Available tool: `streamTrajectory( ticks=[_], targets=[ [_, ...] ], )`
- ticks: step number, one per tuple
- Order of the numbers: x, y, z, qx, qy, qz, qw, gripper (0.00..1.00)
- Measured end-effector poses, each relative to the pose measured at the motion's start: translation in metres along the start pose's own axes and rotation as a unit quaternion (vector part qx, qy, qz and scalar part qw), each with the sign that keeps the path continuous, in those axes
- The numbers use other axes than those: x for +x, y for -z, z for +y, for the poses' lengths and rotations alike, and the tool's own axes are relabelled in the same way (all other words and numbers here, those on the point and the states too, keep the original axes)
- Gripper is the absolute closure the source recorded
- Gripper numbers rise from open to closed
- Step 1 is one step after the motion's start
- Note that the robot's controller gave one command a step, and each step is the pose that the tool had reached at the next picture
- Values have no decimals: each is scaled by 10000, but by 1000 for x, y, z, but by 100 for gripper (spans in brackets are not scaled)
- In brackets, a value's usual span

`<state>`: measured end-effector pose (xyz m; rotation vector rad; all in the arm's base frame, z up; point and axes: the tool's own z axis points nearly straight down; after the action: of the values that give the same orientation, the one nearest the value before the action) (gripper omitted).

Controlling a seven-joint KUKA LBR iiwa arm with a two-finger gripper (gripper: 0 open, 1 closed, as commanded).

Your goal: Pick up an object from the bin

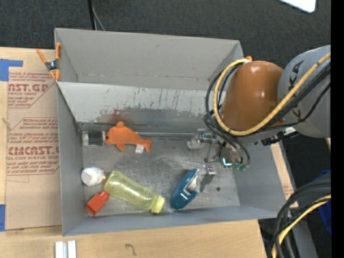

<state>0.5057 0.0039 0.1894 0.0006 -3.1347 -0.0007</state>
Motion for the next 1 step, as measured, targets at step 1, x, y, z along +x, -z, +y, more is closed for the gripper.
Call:
streamTrajectory(
  ticks=[1],
  targets=[
    [-2,3,0,-1,-1,-37,10000,0]
  ],
)
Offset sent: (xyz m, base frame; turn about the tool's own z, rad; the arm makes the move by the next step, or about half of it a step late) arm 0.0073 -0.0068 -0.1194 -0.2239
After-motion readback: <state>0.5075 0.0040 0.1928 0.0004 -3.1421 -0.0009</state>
